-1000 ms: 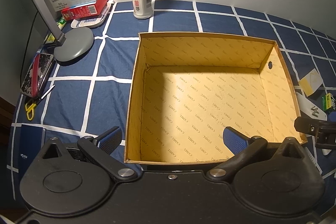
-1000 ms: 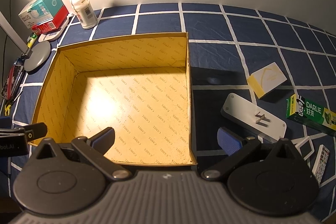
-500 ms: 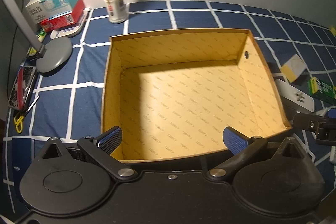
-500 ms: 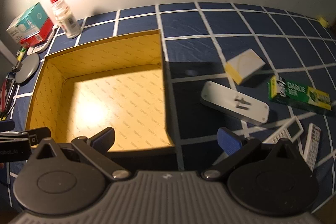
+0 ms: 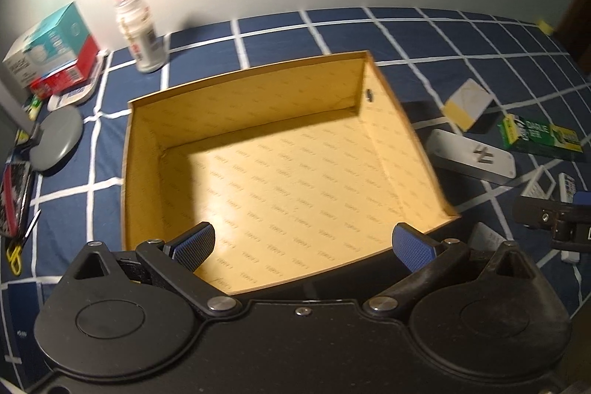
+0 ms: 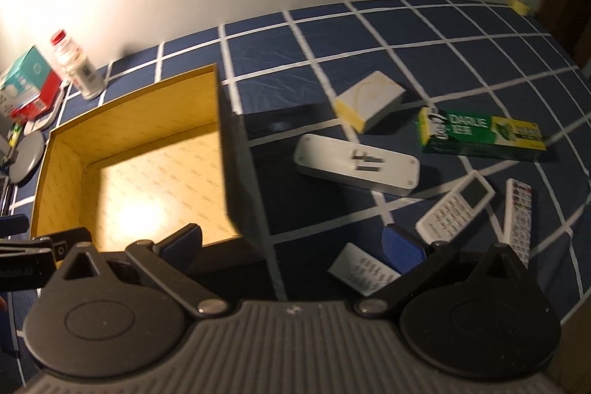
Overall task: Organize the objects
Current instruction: 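Move both grippers toward the green DARLIE toothpaste carton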
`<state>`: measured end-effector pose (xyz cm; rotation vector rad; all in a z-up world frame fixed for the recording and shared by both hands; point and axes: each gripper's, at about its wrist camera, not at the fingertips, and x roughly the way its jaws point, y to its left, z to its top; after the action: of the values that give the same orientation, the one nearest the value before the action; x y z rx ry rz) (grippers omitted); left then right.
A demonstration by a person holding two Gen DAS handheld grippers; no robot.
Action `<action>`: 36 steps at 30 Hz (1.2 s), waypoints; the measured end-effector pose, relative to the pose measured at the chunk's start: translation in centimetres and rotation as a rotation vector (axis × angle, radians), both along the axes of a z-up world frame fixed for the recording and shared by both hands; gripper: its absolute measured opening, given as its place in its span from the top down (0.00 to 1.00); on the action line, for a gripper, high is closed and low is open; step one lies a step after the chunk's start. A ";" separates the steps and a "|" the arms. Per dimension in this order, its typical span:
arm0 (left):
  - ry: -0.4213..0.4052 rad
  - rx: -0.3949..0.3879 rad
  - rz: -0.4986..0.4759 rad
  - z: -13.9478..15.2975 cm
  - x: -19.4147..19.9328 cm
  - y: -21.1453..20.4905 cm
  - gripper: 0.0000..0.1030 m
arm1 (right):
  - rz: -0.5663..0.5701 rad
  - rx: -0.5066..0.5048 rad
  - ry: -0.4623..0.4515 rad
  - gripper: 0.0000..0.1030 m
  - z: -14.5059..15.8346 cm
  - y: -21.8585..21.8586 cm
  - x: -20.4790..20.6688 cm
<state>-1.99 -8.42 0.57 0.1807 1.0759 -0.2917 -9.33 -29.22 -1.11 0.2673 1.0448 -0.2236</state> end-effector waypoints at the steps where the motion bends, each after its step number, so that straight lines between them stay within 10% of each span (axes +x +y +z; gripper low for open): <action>1: 0.001 -0.002 -0.010 0.0 0.0 -0.5 0.00 | -0.010 0.001 -0.001 0.00 0.1 -0.4 -0.2; 36: 0.080 0.008 -0.072 -3.8 -0.7 -27.4 0.00 | -0.114 0.055 0.041 0.00 -3.2 -29.5 -3.1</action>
<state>-2.65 -35.83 -3.18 0.2165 1.1514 -0.3618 -12.47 -58.69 -4.27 0.3736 1.0787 -0.3042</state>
